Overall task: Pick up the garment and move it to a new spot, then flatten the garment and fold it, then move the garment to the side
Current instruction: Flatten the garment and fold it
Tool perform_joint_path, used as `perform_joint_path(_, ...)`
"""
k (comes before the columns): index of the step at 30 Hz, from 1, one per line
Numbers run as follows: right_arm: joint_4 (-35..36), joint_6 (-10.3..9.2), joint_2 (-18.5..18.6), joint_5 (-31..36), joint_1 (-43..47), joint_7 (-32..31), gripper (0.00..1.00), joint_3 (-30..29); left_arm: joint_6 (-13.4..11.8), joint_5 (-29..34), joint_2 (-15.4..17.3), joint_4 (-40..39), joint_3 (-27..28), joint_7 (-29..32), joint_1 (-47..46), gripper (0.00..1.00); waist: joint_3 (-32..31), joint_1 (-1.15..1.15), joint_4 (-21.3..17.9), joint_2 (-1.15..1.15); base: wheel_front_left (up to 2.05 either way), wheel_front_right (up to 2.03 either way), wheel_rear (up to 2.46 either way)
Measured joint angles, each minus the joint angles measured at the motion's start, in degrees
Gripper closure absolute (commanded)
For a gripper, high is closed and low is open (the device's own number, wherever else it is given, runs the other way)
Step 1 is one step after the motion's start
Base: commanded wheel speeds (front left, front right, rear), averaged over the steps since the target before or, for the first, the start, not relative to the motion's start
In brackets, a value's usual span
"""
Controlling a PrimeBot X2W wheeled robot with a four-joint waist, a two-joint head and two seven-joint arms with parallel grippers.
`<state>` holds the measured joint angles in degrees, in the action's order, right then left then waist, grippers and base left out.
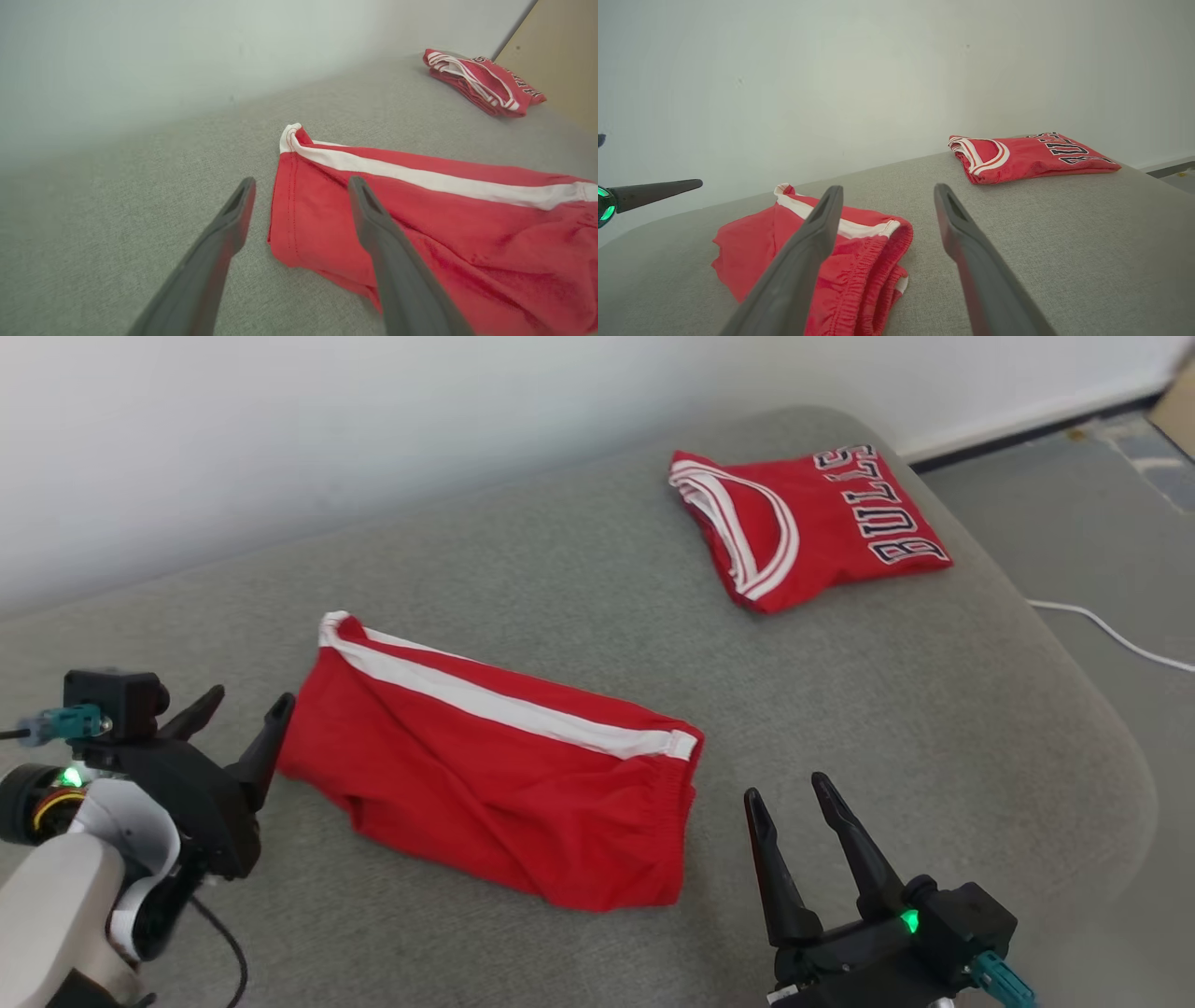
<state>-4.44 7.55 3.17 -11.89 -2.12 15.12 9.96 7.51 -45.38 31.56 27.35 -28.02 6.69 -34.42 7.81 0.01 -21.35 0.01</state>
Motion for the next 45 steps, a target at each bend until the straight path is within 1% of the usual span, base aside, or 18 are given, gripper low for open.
perform_joint_path(6,0.1,0.0,-0.1,-1.5,-0.5,0.0,0.0,0.6,0.0,-3.2,2.4,5.9,-5.3,1.4,-2.1,0.0,3.0,0.0,-3.9,0.0,0.0,0.0,0.0)
perform_joint_path(10,0.3,0.0,-0.1,-1.7,-0.7,0.0,0.0,0.7,0.0,-4.8,2.8,8.1,-7.7,2.1,-2.6,0.0,4.3,0.0,-5.3,0.0,0.0,0.0,0.0)
perform_joint_path(11,0.4,0.0,-0.1,-1.9,-0.8,0.0,0.0,0.6,0.0,-4.9,3.2,9.5,-9.6,2.8,-3.4,0.0,5.0,0.0,-6.1,0.0,0.0,0.0,0.0)
perform_joint_path(12,0.4,0.0,-0.1,-1.9,-0.8,0.0,0.0,0.6,0.0,-4.9,3.2,9.5,-9.6,2.8,-3.4,0.0,5.0,0.0,-6.1,0.0,0.0,0.0,0.0)
perform_joint_path(16,0.5,0.01,-0.2,-2.0,-0.9,0.0,0.0,0.6,0.0,-6.5,3.8,11.1,-12.6,3.4,-5.0,0.0,6.0,-0.01,-7.0,0.0,0.0,0.0,0.0)
perform_joint_path(18,0.5,0.0,-0.1,-2.0,-0.9,0.0,0.0,0.6,0.0,-4.8,4.4,11.7,-14.6,2.1,-6.2,0.0,6.1,-0.01,-7.0,0.0,0.0,0.0,0.0)
perform_joint_path(20,0.5,0.01,-0.1,-2.0,-1.2,0.0,0.0,0.8,0.1,-4.2,4.6,14.0,-15.3,0.5,-7.2,0.0,6.2,-0.01,-7.0,0.0,0.0,0.0,0.0)
perform_joint_path(22,0.4,0.01,-0.2,-2.0,-1.4,0.0,0.0,0.9,0.1,-2.1,5.3,15.8,-16.6,-1.0,-8.6,0.0,6.2,-0.01,-7.0,0.0,0.0,0.0,0.0)
perform_joint_path(24,0.4,0.01,-0.2,-2.0,-1.5,0.0,0.0,0.9,0.0,-4.1,4.6,16.5,-17.1,-0.8,-8.8,0.0,6.1,-0.01,-7.0,-0.01,0.0,0.0,0.0)
perform_joint_path(26,0.4,0.01,-0.2,-2.1,-1.5,0.0,0.0,0.9,0.0,-3.6,4.4,16.8,-18.5,-0.9,-9.1,0.0,6.1,-0.01,-6.9,-0.01,0.0,0.0,0.0)
perform_joint_path(29,0.2,0.0,-0.2,-2.2,-1.4,0.0,0.0,1.0,0.0,-5.1,4.4,17.8,-19.6,0.1,-9.4,0.0,6.2,-0.02,-7.0,-0.01,0.0,0.0,0.0)
perform_joint_path(30,0.2,0.01,-0.2,-2.2,-1.4,0.0,0.0,1.1,0.0,-5.8,4.3,17.9,-20.0,1.1,-9.5,0.17,6.2,-0.01,-7.0,-0.01,0.0,0.0,0.0)
perform_joint_path(31,0.1,0.01,-0.2,-2.2,-1.4,0.0,0.0,1.1,0.0,-7.1,4.3,17.9,-20.4,2.1,-9.7,0.17,6.1,-0.01,-7.1,-0.01,0.0,0.0,0.0)
perform_joint_path(32,0.1,0.0,-0.2,-2.2,-1.4,0.0,0.0,1.1,0.0,-7.9,4.4,17.9,-20.6,2.2,-9.9,0.67,6.1,-0.02,-7.1,-0.01,0.0,0.0,0.0)
perform_joint_path(33,0.1,0.01,-0.2,-2.1,-1.4,0.0,0.0,0.9,0.0,-8.6,4.3,17.8,-20.8,2.6,-9.9,1.0,6.1,-0.02,-7.0,-0.01,0.0,0.0,0.0)
perform_joint_path(38,-0.2,0.01,-0.2,-1.6,-1.0,0.0,0.0,-0.4,0.0,-12.4,2.9,17.1,-21.7,2.2,-9.8,1.0,5.1,-0.02,-6.0,-0.01,0.0,0.0,0.0)
perform_joint_path(40,-0.5,0.01,-0.2,-1.2,-0.8,0.0,0.0,-0.8,0.0,-14.0,2.3,16.9,-21.6,1.0,-9.1,1.0,4.4,-0.01,-5.4,-0.01,0.0,0.0,0.0)
perform_joint_path(45,-1.5,0.0,-0.2,0.0,0.3,0.0,0.0,-2.3,0.0,-15.5,0.6,16.2,-21.5,-3.8,-5.3,1.0,1.6,-0.02,-2.8,-0.01,0.0,0.0,0.0)
